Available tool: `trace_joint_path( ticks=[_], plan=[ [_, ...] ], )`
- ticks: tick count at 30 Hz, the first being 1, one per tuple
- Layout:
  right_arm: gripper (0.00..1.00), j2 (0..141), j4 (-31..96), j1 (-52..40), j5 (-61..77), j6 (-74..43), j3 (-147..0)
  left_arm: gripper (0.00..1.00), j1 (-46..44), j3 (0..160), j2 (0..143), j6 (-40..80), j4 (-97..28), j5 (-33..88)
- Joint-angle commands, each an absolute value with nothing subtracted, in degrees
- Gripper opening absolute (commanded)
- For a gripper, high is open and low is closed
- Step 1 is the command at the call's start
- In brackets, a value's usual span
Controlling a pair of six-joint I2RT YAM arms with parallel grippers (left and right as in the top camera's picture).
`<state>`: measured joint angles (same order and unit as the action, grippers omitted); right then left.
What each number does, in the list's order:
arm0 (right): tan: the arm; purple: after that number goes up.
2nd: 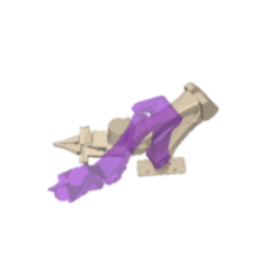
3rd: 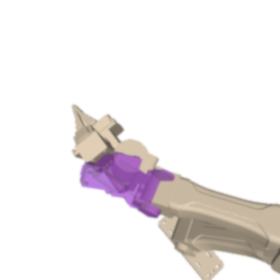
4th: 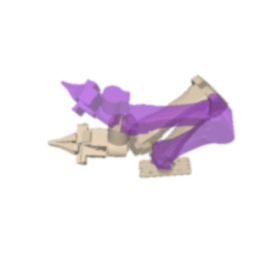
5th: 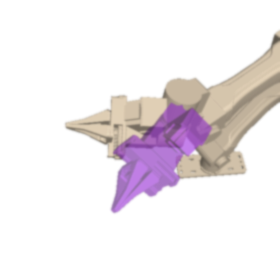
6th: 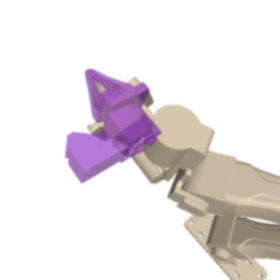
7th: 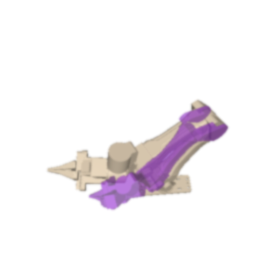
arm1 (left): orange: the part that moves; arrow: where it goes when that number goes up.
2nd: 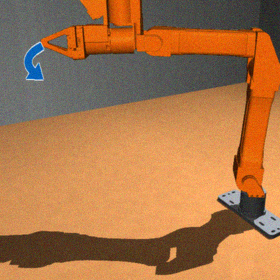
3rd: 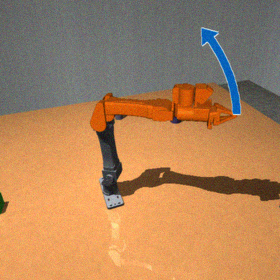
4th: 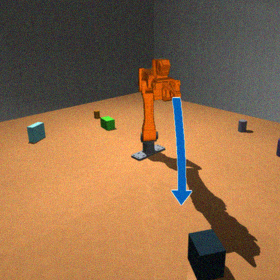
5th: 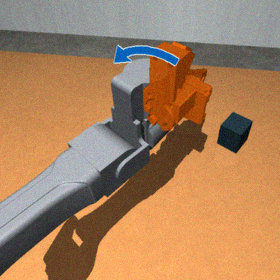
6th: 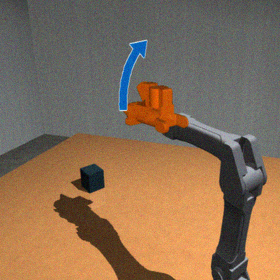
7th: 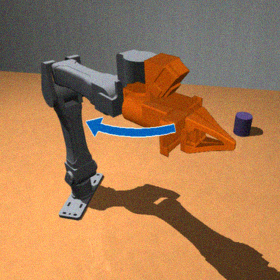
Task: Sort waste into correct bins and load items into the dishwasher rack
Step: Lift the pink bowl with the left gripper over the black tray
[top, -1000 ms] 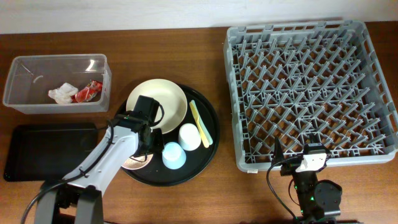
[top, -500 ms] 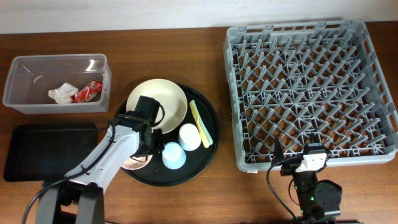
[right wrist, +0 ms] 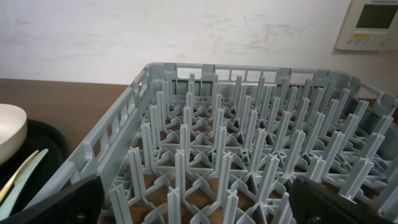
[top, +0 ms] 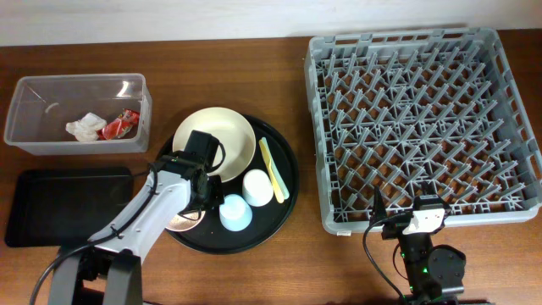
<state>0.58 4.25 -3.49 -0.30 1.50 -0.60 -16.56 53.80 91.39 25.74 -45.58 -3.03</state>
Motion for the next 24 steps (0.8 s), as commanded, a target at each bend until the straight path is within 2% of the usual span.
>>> trace_joint_path(
  ticks=[1,17,20,24],
  plan=[
    [0.98,0.2,4.6,-3.8,-0.2,1.3,-0.3,0.01,-16.5,53.3,91.8,23.9,-46.4,-2.9],
    [0.98,0.2,4.6,-3.8,-0.2,1.3,-0.3,0.00,-16.5,69.4,91.8,19.4,-60.2,-6.3],
    [0.98,0.2,4.6,-3.8,-0.2,1.3,-0.3,0.01,-16.3,76.7,91.8,19.4,-65.2,-11.2],
    [0.98,0.2,4.6,-3.8,-0.2,1.3,-0.3,0.01,-15.9,84.2,91.8,19.4,-67.9,-12.1]
  ],
)
